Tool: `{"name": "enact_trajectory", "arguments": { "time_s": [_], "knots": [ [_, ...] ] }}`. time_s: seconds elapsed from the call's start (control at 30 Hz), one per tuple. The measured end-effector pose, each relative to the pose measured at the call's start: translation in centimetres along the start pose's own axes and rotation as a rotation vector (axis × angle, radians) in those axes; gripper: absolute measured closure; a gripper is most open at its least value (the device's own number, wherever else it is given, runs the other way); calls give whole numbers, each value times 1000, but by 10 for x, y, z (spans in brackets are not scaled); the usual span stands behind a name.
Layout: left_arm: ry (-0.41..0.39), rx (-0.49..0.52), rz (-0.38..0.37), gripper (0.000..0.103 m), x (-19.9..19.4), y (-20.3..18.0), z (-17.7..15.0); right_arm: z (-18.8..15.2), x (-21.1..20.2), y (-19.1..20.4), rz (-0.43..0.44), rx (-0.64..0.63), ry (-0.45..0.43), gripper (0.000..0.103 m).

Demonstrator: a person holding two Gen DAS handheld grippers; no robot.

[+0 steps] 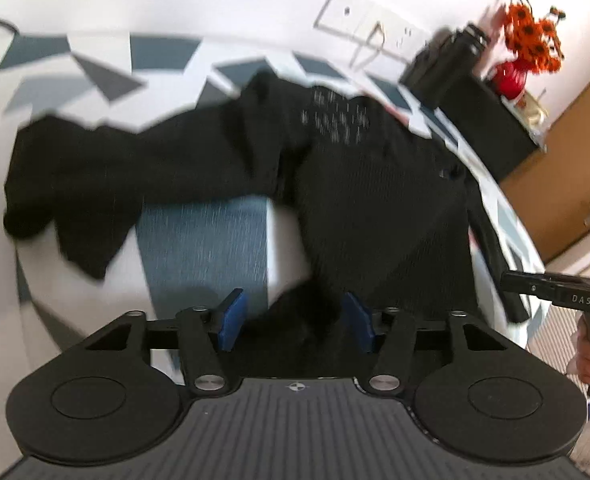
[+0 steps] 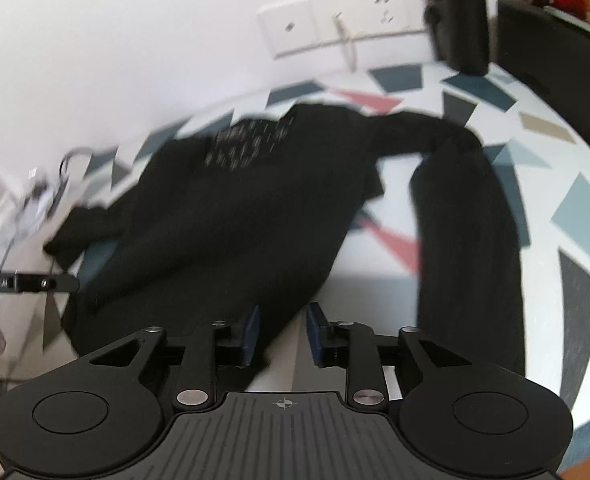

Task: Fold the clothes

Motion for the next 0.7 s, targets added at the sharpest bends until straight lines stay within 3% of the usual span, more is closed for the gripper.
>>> {"name": "enact_trajectory", "arguments": {
  "time_s": [0.23,0.3,0.37,0.47,0.53,0.6,0.63,0.67,0.7],
  "knots": [
    [6,101,49,42,3,-3,-19,-37,22,45,-102,-241,90,72],
    [7,128,68,42,4,-5,-19,-42,25,52,-113,-255,82,70],
    [5,167,102,42,6,-8,-20,-41,28,53,-124,-243,57,61],
    [2,236,164,33,9,-15,-21,-32,37,53,-173,-234,22,55],
    [12,284,209,33,16,-20,-21,-26,45,53,-171,-255,24,53],
    [10,327,235,33,19,-26,-23,-22,48,55,-156,-280,28,56],
    [11,347,239,34,19,-29,-25,-21,48,56,-142,-287,36,65],
    [11,365,240,39,20,-31,-27,-20,47,56,-131,-294,46,78],
    [9,375,249,56,19,-33,-28,-19,45,56,-116,-296,63,85]
  ]
}}
Point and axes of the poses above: each gripper's, at about its wrist camera, not at the fingertips, and x roughly the way its jaws point, y to its left, z to its top, the point moved 2 cm from there along x, roughly the way its jaws point, and after that the axes turned 12 degrees about y, right-handed, at the moved point
